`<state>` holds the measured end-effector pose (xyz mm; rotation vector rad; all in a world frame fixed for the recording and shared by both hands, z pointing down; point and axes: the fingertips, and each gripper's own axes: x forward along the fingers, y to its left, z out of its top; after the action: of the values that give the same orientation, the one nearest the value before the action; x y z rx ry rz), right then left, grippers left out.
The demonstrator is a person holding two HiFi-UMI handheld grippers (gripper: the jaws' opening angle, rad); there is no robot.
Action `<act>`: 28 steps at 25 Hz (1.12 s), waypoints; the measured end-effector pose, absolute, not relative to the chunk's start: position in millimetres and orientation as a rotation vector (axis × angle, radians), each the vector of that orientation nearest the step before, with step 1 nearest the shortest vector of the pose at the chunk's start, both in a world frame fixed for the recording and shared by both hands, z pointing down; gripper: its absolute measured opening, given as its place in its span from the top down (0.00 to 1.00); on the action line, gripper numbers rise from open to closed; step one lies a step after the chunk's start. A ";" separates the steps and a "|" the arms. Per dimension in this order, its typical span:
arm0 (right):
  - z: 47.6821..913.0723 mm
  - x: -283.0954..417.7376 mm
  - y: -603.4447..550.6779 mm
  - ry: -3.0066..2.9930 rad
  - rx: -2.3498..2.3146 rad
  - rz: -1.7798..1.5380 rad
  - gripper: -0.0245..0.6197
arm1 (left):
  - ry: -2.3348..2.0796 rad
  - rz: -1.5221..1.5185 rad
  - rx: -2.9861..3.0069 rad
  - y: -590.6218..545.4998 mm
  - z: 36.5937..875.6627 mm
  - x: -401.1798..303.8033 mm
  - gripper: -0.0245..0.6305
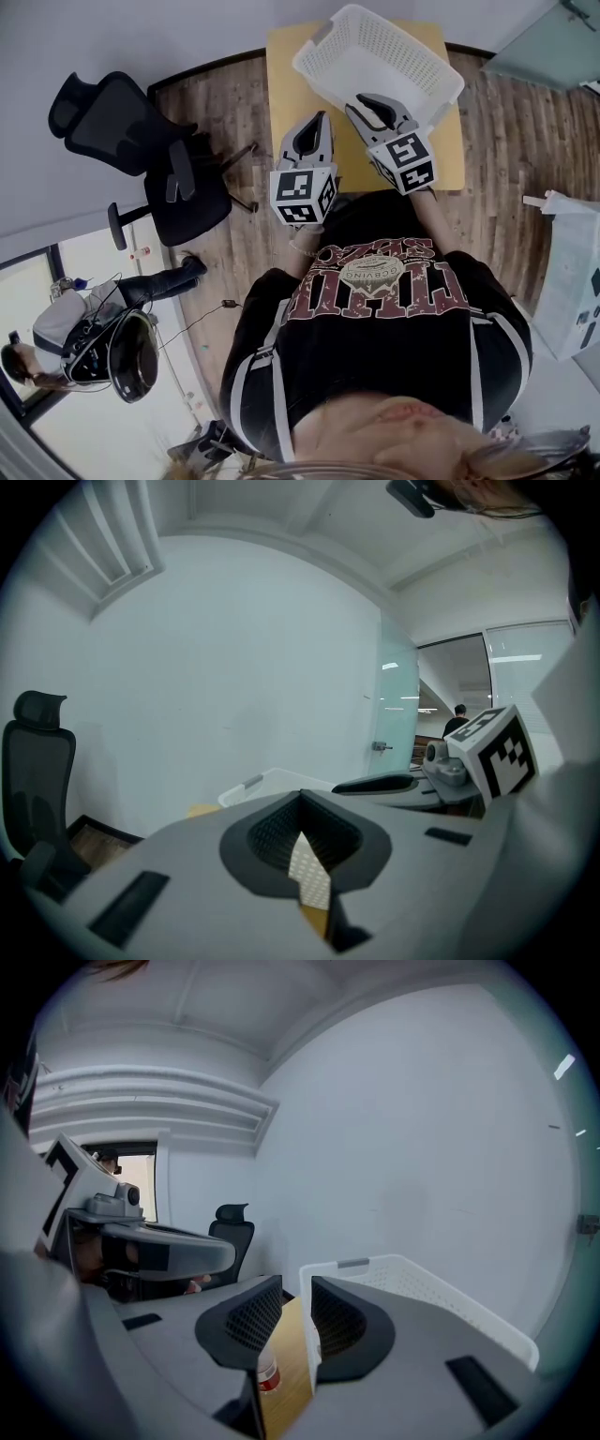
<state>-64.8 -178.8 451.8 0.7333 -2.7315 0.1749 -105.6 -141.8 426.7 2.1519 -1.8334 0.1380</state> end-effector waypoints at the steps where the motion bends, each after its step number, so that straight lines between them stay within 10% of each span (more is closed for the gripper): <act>1: 450.2 -61.2 -181.2 -2.732 0.755 0.171 0.80 | -1.826 0.138 2.159 -143.3 426.2 -103.6 0.90; 28: 447.6 18.5 -213.3 -2.640 1.057 0.252 0.92 | -1.613 0.182 2.326 -179.4 427.6 -37.2 0.90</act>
<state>18.5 -213.3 447.6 1.0571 -2.6398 0.2523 -37.2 -179.4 427.6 2.3264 -1.6134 0.1821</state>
